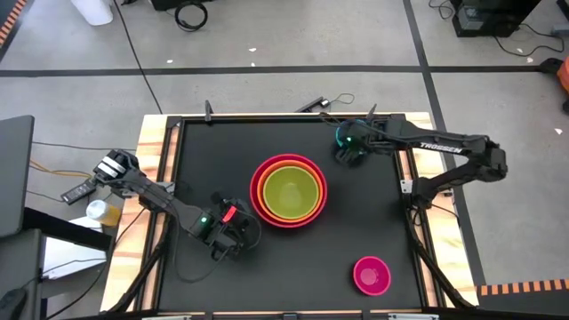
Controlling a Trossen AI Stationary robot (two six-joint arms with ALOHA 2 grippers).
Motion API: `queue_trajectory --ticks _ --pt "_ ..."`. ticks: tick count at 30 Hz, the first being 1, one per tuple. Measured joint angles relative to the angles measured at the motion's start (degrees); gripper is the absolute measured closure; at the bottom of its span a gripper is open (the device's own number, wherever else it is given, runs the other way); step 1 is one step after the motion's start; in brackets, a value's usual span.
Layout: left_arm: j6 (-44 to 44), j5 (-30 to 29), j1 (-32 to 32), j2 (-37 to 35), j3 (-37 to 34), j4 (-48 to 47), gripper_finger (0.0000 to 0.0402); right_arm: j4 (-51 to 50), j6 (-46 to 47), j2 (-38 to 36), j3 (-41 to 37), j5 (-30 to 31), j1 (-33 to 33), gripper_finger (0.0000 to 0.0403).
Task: Nest bowls inside each other
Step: Stack the blue bowl on top of the green bowl
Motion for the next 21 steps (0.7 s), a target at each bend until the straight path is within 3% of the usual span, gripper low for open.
queue_trajectory --ticks 6,12,21 --pt "0.45 1.3 1.44 0.0 -0.42 0.1 0.0257 14.42 -7.49 1.35 -11.33 -11.22 -8.65 0.0217" --pt "3.55 3.33 3.1 0.0 -0.42 3.9 0.0257 19.34 -13.9 6.02 -14.11 -12.66 -14.6 0.0217" --pt "5.07 3.56 3.14 0.0 -0.42 5.85 0.0257 21.64 -15.43 15.01 -14.98 -15.01 -17.32 0.0223"
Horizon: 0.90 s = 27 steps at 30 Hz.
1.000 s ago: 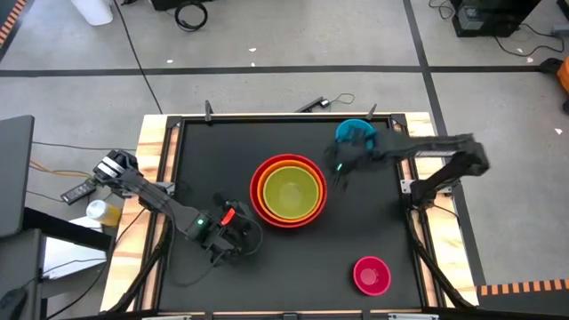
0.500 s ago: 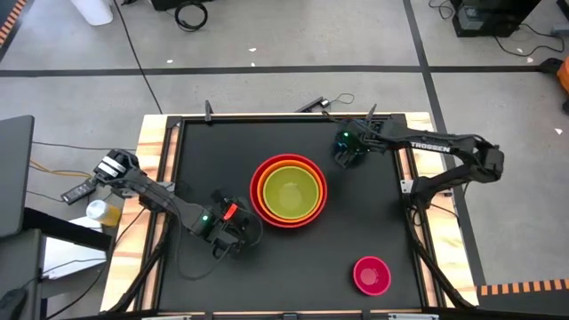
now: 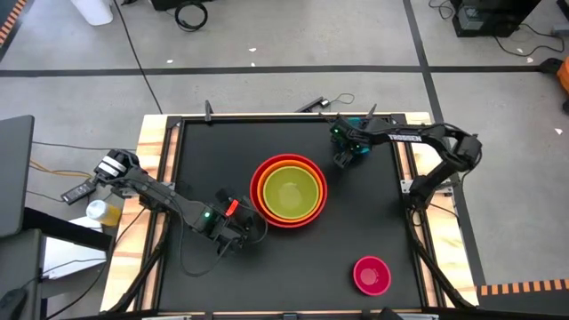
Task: Nest bowls inside each other
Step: Stack the blue bowl on top of the green bowl
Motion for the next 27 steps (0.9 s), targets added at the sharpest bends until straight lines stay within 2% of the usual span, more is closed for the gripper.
queue_trajectory --ticks 4,8,9,14,18,23,27 --pt "0.02 -0.02 0.0 0.0 0.0 0.16 0.0257 -0.56 0.75 3.02 0.0 1.28 0.01 0.0269" --pt "0.31 -0.02 0.0 0.0 0.0 0.16 0.0257 -1.13 0.58 3.35 0.05 2.34 1.39 0.0368" --pt "0.74 -0.02 0.0 0.0 0.0 0.16 0.0257 -1.67 0.47 2.73 0.12 3.04 2.14 0.0381" --pt "1.56 -0.54 0.0 0.0 0.0 -0.12 0.0257 -8.36 3.76 -3.98 0.42 2.95 8.18 0.0373" --pt "1.6 -2.2 0.04 0.0 0.0 -0.21 0.0257 -9.56 7.99 -11.73 1.38 7.54 15.82 0.0386" --pt "1.95 -4.43 0.6 0.0 0.0 -0.19 0.0257 -0.51 12.7 -18.56 1.57 9.34 28.41 0.0386" --pt "2.1 -5.66 0.59 0.0 0.0 -0.19 0.0257 11.46 10.34 -18.38 1.57 9.19 39.17 0.0386"
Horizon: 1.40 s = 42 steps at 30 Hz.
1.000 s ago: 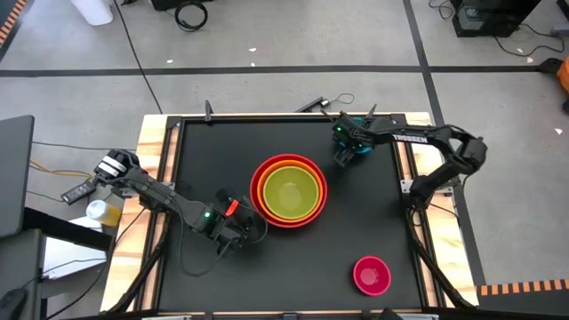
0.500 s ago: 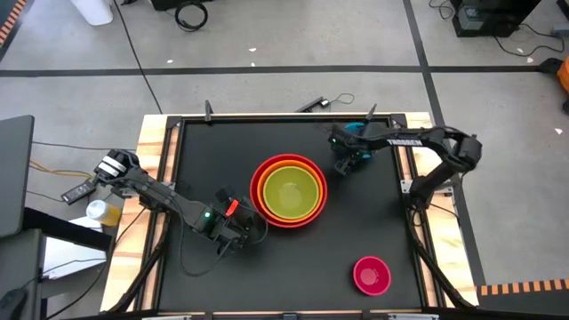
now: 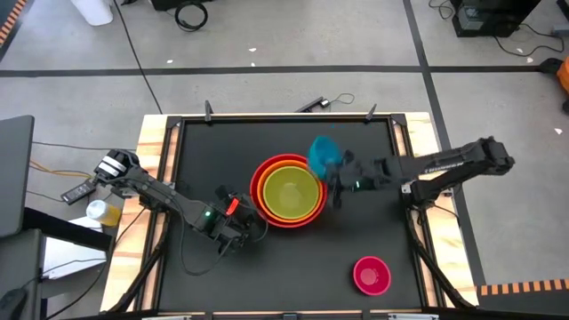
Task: Nest bowls inside each other
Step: Stack the blue bowl on top of the green bowl, then stack the pink bowl on top of the the blue bowl
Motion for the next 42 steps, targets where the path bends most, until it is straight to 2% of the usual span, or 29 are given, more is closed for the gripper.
queue_trajectory --ticks 4,9,12,14,21,23,26,28,29,33,36,38,42 --pt "0.56 -0.81 -0.01 0.0 0.0 0.01 0.0257 11.62 -6.73 4.82 0.02 -3.76 6.7 0.0386" --pt "0.68 -2.15 0.35 0.0 0.0 -0.13 0.0257 19.55 -10.14 13.62 0.03 -4.45 8.01 0.0386" --pt "1.55 -2.27 0.33 0.0 0.0 -0.15 0.0257 16.88 -10.27 18.21 1.56 -4.07 7.01 0.0385" --pt "1.99 -2.25 0.33 0.0 0.0 -0.23 0.0257 14.68 -11.79 20.43 3.32 -3.99 6.57 0.0368" --pt "2.49 -2.43 1.08 0.0 0.0 -0.92 0.0257 8.67 -14.93 23.29 9.88 -0.85 8.23 0.0241" --pt "2.59 -2.45 1.49 0.0 0.0 -1.29 0.0257 6.0 -12.69 22.49 12.13 3.66 9.43 0.0218" --pt "3.82 -2.45 2.14 0.0 0.0 -1.44 0.0257 -1.84 -6.66 20.74 16.69 10.7 11.35 0.0205" --pt "4.0 -2.45 2.63 0.0 0.0 -1.44 0.0257 -9.63 0.22 19.39 19.83 11.43 12.34 0.0205" --pt "4.0 -2.43 2.91 0.0 0.0 -1.42 0.0257 -13.61 4.19 18.78 21.09 9.98 12.67 0.0206" --pt "5.05 -2.06 3.81 0.0 0.0 -1.27 0.0257 -25.86 18.0 17.18 22.8 -4.98 14.21 0.0214" --pt "7.3 -0.88 4.2 0.0 0.0 -0.74 0.0257 -32.9 26.49 17.13 22.8 -14.62 18.11 0.0219" --pt "8.64 -0.85 4.2 0.02 0.0 -0.12 0.0257 -36.02 30.74 17.59 22.7 -17.83 22.33 0.0222" --pt "12.09 -0.74 4.42 0.07 1.0 -0.06 0.0257 -36.48 39.52 17.6 20.82 -18.46 31.78 0.0222"
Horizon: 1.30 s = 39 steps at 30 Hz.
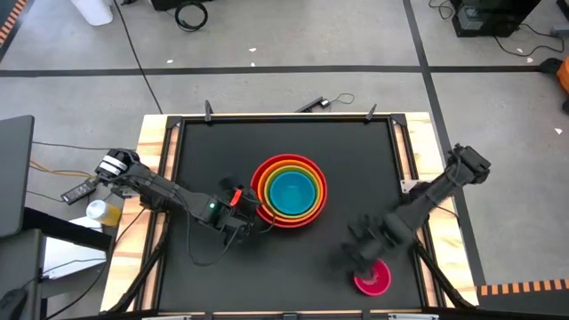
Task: Nest bowls inside each other
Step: Stack the pink bowl on top of the the blue bowl
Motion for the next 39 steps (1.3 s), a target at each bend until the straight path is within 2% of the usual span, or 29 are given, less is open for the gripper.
queue_trajectory --ticks 6,10,13,18,23,26,28,31,32,39 --pt "3.0 -0.04 0.6 0.0 3.94 0.78 0.0257 0.61 15.4 -0.02 -5.77 2.27 12.14 0.0223" --pt "4.88 -0.03 1.03 -0.02 5.12 5.42 0.0257 0.52 23.32 -0.02 -11.05 3.81 16.13 0.0223" --pt "6.71 0.01 1.75 -0.02 5.14 10.16 0.0256 2.3 26.52 -0.02 -14.2 3.85 17.35 0.0223" --pt "11.22 1.07 3.13 -0.02 5.14 15.0 0.0234 11.99 25.63 -0.02 -18.55 3.82 17.52 0.0222" --pt "11.4 4.52 4.81 -0.02 5.14 14.76 0.0201 13.37 27.81 -0.02 -21.99 3.78 17.09 0.0226" --pt "11.41 6.02 5.61 -0.02 5.14 13.9 0.0191 15.04 28.21 -0.02 -23.1 4.31 16.69 0.0254" --pt "11.88 6.05 5.79 -0.02 5.14 13.53 0.0189 17.13 26.39 -0.02 -23.11 4.95 16.16 0.0293" --pt "14.34 5.96 5.79 -0.17 5.14 13.5 0.0189 20.16 22.17 -0.04 -22.32 6.63 14.66 0.0371" --pt "14.63 5.7 5.79 -0.35 5.14 13.51 0.0189 20.99 19.84 -0.16 -21.6 8.02 14.09 0.0381" --pt "19.48 4.3 5.64 -5.04 5.0 13.88 0.0189 31.27 -6.78 -4.09 -17.56 28.7 7.42 0.0367"
